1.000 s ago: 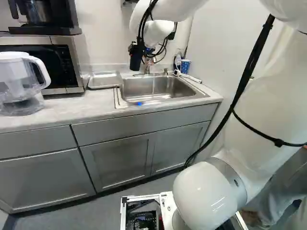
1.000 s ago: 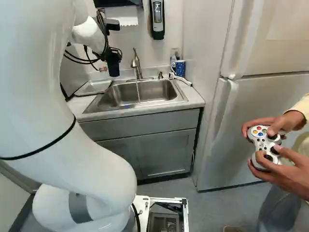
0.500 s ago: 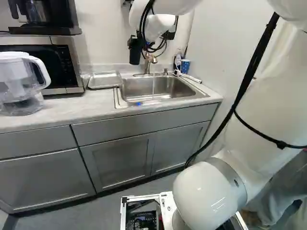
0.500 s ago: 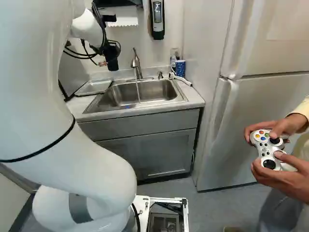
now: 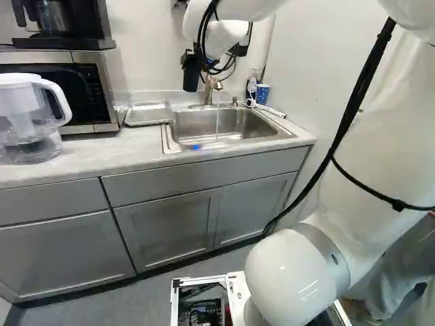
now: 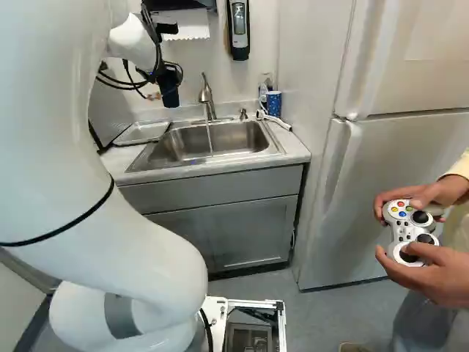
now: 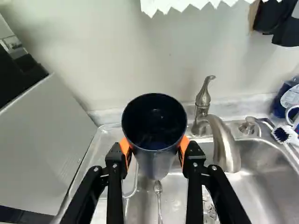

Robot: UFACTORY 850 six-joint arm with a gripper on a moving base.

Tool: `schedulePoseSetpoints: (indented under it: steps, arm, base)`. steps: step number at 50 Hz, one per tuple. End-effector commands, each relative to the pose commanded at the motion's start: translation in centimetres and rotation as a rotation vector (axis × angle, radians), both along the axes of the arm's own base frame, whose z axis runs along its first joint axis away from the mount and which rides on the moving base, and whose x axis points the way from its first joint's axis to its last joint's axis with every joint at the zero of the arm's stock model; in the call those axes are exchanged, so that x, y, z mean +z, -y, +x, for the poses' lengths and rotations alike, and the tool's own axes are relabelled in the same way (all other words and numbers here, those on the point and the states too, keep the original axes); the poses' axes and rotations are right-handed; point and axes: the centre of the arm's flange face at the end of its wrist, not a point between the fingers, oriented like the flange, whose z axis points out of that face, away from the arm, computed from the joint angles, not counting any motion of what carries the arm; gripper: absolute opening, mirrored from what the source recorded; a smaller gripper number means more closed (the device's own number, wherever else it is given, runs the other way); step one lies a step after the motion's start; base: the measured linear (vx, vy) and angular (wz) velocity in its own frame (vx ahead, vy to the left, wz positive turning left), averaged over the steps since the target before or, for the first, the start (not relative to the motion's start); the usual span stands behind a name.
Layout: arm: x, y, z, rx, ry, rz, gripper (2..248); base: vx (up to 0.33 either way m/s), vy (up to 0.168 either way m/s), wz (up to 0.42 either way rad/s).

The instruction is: Rinse the cup and place it in the tray

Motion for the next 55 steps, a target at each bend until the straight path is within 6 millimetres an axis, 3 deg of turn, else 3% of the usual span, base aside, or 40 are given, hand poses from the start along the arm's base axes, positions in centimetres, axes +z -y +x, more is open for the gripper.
schedulePoseSetpoints:
  steps: [55]
  arm:
    - [0.00,0.00,0.00,-0.219,-0.149,0.511,121]
  base:
    - [0.000,0.000,0.000]
